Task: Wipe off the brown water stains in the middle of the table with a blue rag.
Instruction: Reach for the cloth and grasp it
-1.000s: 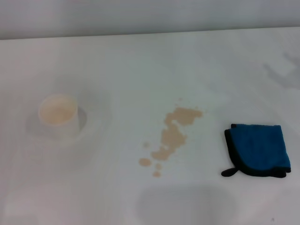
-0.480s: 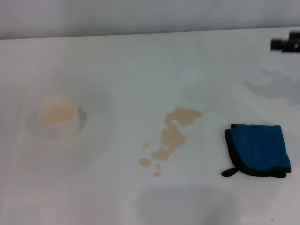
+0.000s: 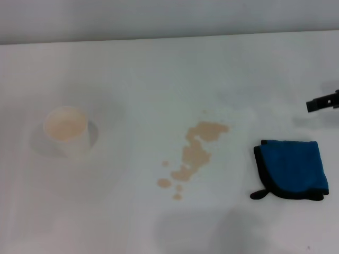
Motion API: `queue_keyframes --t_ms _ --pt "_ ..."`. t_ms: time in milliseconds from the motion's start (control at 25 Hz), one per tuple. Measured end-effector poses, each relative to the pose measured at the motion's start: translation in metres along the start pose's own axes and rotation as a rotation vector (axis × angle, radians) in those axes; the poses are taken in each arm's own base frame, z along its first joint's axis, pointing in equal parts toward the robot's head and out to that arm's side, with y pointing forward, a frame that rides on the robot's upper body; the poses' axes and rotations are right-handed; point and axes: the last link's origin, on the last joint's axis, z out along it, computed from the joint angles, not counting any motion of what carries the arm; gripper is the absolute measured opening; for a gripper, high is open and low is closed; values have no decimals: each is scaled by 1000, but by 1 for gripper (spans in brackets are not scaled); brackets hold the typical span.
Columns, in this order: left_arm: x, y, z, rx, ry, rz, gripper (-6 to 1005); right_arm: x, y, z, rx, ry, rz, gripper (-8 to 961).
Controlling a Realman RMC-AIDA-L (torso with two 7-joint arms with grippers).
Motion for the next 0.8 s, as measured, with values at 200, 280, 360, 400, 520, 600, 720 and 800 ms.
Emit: queue_keyframes --t_ms 200,280,360,400,520,600,720,800 --pt "4 -3 14 49 24 -25 864 3 11 8 -6 86 17 802" --pt "3 -2 17 50 21 -29 863 6 17 10 -26 115 12 771" --pt "4 -2 20 52 24 -33 863 9 21 12 -44 136 15 740" --pt "5 -2 22 52 28 -34 862 10 22 13 -51 147 19 724" --pt "6 -2 26 52 30 -36 862 15 26 16 -67 185 25 714" --pt "5 -1 30 53 23 -38 861 16 27 18 -67 198 24 708" --pt "4 0 34 52 15 -40 861 15 28 24 -43 229 22 708" --pt "4 1 37 51 12 -41 861 15 28 28 -19 253 12 707"
